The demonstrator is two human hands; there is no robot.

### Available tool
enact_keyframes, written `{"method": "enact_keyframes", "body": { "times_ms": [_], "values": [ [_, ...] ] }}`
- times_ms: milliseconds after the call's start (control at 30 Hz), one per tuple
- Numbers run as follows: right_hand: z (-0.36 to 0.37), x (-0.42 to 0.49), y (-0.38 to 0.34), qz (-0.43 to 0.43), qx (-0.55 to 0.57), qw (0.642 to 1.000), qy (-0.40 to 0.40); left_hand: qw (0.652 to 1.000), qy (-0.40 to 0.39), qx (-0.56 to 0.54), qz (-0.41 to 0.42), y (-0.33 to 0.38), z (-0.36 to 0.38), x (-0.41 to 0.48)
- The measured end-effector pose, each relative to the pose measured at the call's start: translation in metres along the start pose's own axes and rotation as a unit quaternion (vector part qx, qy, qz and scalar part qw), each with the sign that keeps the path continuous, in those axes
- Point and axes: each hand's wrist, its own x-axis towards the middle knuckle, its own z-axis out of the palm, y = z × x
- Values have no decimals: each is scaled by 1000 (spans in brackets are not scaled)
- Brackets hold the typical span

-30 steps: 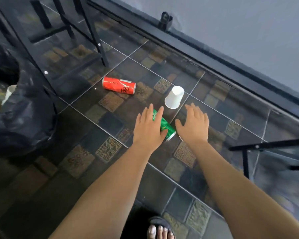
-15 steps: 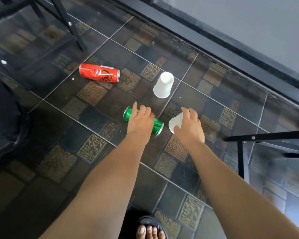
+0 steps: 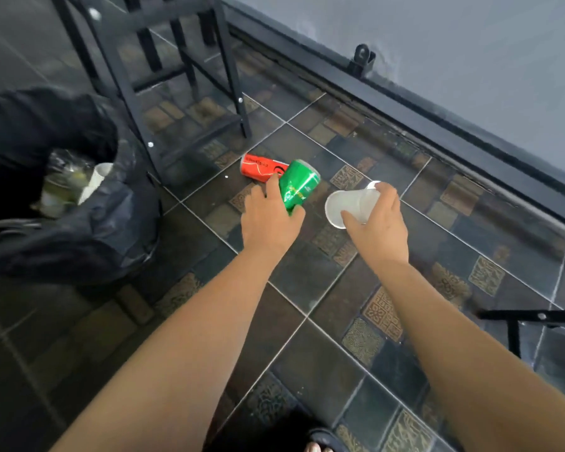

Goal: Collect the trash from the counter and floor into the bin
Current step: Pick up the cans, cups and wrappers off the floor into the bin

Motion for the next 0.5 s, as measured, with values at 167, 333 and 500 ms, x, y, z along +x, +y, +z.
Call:
{"method": "enact_keyframes", "body": {
  "times_ms": [167, 333, 500],
  "values": [
    [13, 15, -82, -106, 51, 993, 22, 992, 88, -86, -40, -17, -71, 10],
    [23, 19, -179, -208, 137, 967, 49, 960, 247, -129, -25, -37, -158, 13],
    [38, 11, -270, -264, 214, 939, 46, 926, 365, -69, -63, -93, -222, 17]
  ]
}}
